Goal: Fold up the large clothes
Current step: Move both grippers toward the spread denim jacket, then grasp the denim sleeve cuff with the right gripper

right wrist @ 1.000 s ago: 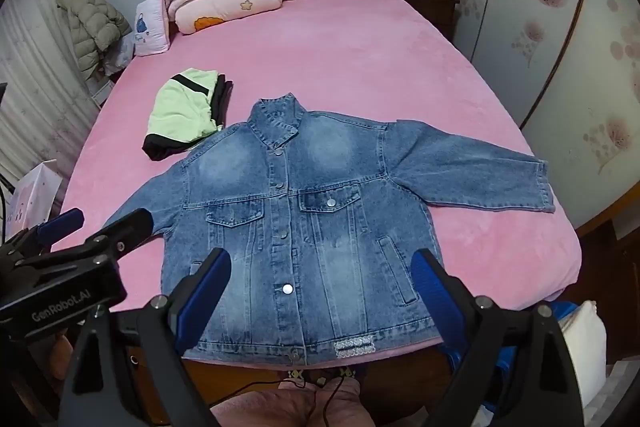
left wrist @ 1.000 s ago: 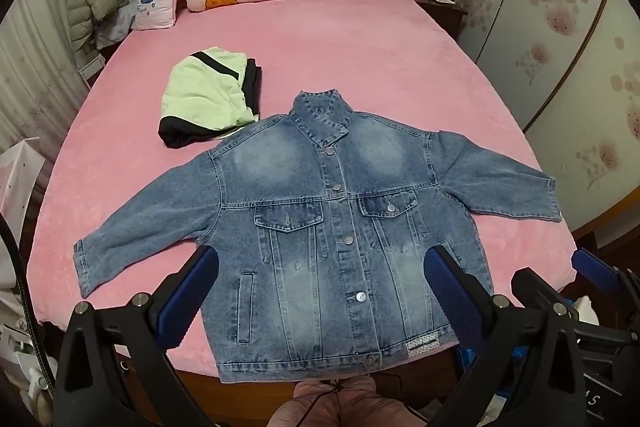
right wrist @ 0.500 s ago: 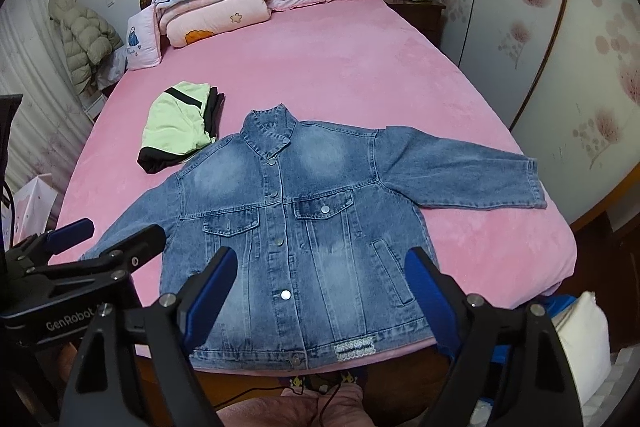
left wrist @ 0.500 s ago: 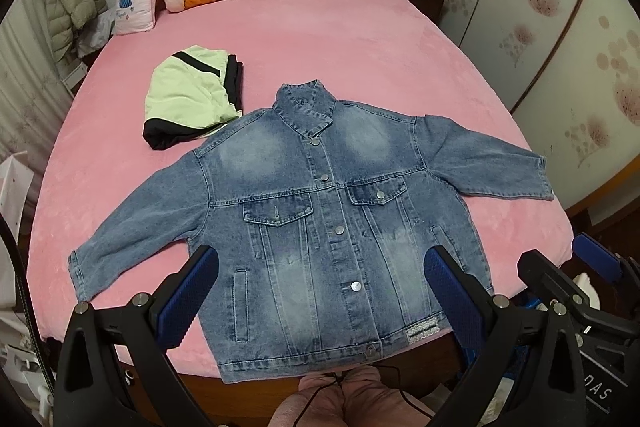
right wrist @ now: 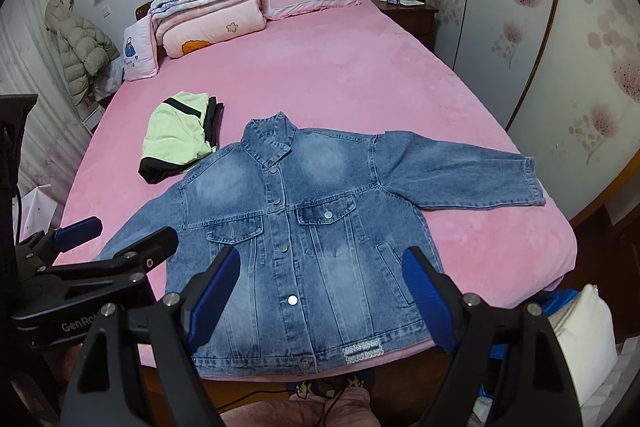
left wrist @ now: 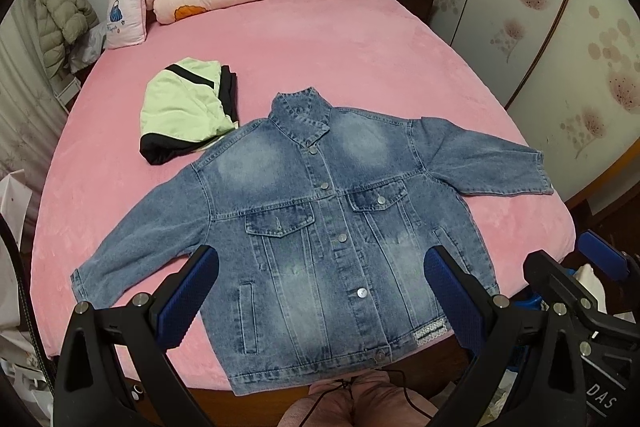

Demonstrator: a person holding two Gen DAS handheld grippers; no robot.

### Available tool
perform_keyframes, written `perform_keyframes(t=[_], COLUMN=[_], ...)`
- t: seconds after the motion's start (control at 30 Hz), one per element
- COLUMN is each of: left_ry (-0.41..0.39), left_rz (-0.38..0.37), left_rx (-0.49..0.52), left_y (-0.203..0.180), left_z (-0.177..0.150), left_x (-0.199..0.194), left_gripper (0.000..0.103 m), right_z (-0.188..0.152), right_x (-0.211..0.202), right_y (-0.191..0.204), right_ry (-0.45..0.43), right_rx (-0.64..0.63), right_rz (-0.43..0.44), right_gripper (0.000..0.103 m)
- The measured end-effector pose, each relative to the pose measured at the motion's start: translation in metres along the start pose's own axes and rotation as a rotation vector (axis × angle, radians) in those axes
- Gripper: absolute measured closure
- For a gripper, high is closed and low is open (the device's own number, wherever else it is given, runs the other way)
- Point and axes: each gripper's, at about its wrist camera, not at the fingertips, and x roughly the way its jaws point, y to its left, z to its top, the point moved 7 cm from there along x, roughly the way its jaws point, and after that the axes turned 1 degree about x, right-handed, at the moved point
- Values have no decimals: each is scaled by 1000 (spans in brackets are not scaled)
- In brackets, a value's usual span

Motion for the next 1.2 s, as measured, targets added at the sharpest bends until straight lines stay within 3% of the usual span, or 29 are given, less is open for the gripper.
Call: perform_keyframes(t=[0.47, 0.7, 1.0, 1.2], left_ry=[-74, -111, -176, -130], left_rz=[-56, -50, 9, 18], left_rx=[48, 84, 130, 104], left_y=[-14, -20, -26, -37], left_z=[22, 30, 38, 41], left_x=[-8, -14, -24, -8], left_gripper=[1, 1, 1, 1], right_z=[-9, -14, -9, 1], right_x=[-13, -24, -10, 12], right_y=[-18, -40, -61, -74], right_ry=[-50, -76, -65, -32], right_rx=[91, 163, 198, 185], right_rz=[-54, -82, -35, 13], right_gripper=[19, 19, 19, 25])
